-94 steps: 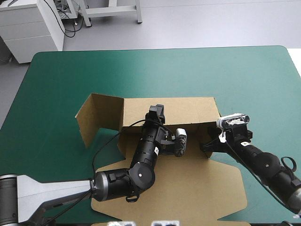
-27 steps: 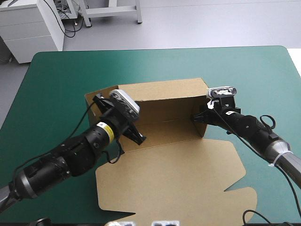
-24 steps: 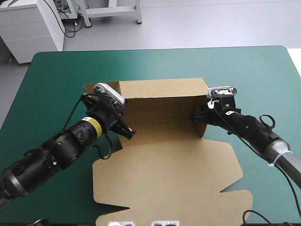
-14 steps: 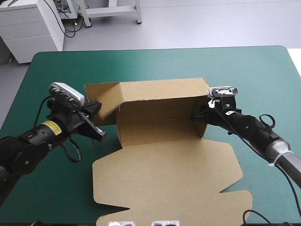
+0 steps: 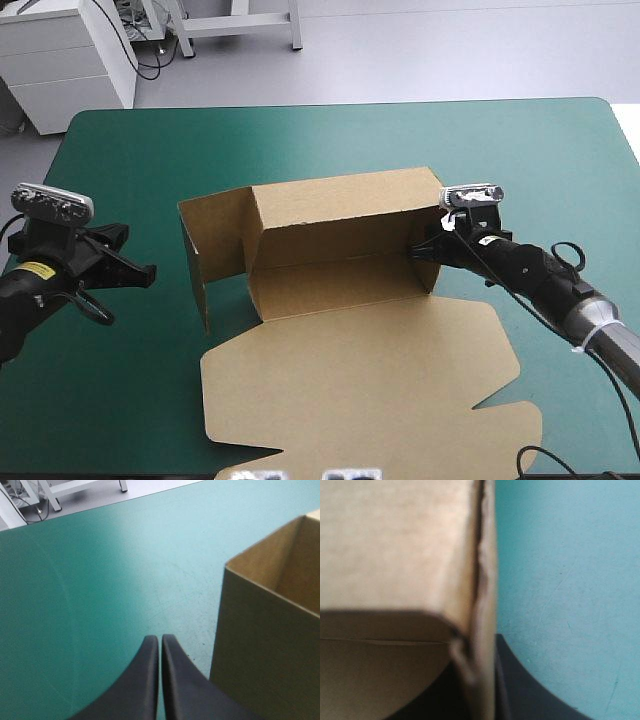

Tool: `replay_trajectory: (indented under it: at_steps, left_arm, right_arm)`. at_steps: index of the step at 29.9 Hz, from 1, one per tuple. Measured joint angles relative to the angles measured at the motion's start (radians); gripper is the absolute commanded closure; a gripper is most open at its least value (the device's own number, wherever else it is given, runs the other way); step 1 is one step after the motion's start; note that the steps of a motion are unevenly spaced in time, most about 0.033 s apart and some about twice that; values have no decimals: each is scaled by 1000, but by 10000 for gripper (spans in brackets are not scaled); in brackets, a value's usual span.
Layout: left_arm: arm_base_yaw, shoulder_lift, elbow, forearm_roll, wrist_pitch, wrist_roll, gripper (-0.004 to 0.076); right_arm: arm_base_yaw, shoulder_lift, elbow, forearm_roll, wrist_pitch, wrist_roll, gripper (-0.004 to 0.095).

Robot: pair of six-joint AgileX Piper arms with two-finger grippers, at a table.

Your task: Fold the box

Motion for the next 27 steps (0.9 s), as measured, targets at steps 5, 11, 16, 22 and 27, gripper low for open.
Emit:
replay_trajectory:
  at_steps: [5,11,16,22,27]
  left_arm:
    - [253,94,0,-339,116,222,715]
    - [482,286,0,-707,250,352,715]
    - [530,381,0,-781,272,368,715]
    - [532,386,0,-807,285,400,715]
    - [532,386,0,-808,281,404,715]
  right_arm:
    - [0,-1,0,-43,3,36,921]
    - [0,-3,0,-73,5,77,921]
    - [0,-4,-7,-82,12,96,921]
    - [0,-1,-69,-193,129,222,919]
    - [0,3,-204,-420,349,443,919]
